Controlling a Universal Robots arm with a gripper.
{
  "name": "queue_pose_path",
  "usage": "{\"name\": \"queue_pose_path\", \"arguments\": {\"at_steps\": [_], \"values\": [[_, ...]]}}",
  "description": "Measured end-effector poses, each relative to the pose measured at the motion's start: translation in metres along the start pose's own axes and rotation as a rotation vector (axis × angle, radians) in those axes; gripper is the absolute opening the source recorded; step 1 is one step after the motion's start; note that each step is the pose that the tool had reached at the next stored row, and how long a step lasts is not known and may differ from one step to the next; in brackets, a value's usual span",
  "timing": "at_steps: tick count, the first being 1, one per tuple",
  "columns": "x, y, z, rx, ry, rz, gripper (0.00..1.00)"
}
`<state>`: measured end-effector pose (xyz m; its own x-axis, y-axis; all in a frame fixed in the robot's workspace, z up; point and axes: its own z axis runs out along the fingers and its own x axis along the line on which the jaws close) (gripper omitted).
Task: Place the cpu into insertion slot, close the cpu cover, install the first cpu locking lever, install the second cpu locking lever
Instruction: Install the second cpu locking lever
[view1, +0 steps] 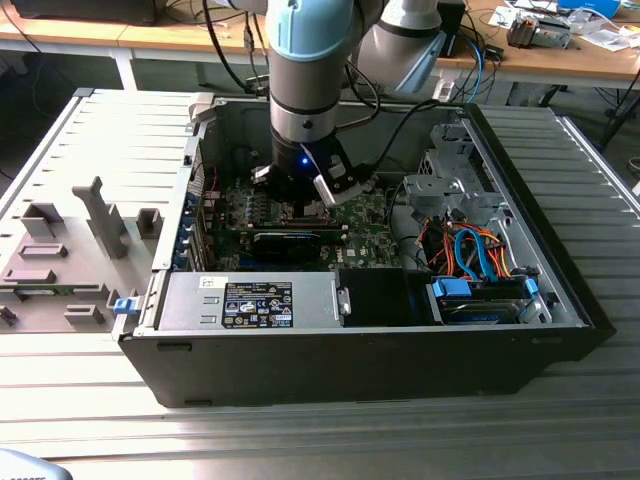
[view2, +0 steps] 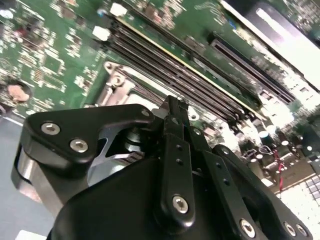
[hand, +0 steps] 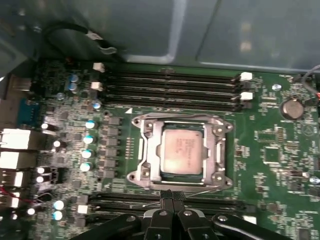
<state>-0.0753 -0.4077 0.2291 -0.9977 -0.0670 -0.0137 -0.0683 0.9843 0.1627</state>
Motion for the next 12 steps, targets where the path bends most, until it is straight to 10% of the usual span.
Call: {"name": "queue_pose_path", "arguments": {"at_steps": [12], "values": [[0.0263,-0.0037,0.0112,-0.0168,-0.0012,0.0,0.11]]}}
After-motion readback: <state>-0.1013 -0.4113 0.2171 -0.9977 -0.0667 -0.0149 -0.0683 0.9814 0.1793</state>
